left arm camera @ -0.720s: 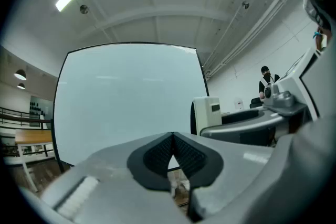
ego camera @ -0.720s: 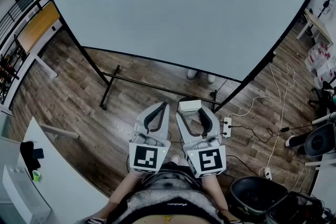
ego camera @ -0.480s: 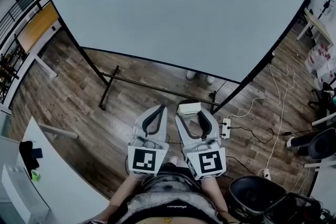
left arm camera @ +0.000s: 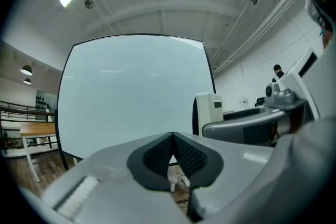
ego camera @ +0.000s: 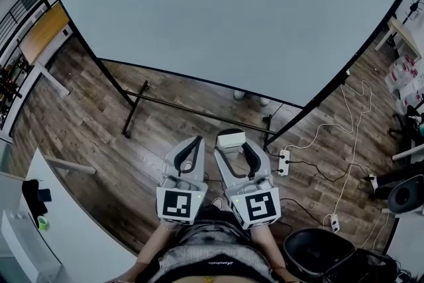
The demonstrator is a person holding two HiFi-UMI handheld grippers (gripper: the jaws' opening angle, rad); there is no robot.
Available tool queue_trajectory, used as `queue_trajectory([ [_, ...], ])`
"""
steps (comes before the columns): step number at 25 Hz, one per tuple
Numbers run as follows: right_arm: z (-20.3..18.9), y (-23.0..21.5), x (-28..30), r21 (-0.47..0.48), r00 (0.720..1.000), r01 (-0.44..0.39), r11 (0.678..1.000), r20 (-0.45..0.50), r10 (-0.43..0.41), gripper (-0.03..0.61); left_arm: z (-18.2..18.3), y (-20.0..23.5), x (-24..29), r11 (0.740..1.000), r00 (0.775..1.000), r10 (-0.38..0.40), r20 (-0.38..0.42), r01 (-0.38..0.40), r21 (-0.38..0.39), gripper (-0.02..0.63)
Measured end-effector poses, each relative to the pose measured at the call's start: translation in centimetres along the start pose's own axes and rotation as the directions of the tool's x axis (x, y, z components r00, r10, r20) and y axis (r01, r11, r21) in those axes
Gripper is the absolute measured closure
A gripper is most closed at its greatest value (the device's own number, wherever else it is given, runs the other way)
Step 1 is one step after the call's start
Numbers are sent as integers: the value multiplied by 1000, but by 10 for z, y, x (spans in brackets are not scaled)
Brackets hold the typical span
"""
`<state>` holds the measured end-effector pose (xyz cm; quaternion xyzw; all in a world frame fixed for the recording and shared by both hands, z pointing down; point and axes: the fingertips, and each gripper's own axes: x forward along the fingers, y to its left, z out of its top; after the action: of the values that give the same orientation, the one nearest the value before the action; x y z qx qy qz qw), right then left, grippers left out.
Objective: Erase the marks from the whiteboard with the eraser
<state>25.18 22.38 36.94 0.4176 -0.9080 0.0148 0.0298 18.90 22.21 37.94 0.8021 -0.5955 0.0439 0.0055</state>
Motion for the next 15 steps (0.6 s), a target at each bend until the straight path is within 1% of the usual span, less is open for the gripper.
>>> queue_trajectory([
  [5, 4, -17, 41, -9, 999, 43, 999, 4, -43, 337, 2, 31, 37, 998, 998, -49, 25, 48, 36, 609],
  [8, 11, -28, 76, -21, 997, 82, 996, 16, -82, 337, 6, 57, 68, 998, 997, -70, 28, 70, -6, 609],
  [11, 20, -46, 109, -33, 992, 126, 992, 27, -125, 337, 13, 80, 104, 991, 991, -124, 58, 121, 54, 609],
  [12, 22, -52, 120, -33, 990, 142, 989, 27, -141, 337, 15, 86, 114, 989, 988, -139, 62, 136, 61, 609],
  [15, 29, -62, 148, -35, 982, 185, 982, 30, -184, 337, 20, 107, 136, 985, 984, -169, 61, 167, 32, 609],
])
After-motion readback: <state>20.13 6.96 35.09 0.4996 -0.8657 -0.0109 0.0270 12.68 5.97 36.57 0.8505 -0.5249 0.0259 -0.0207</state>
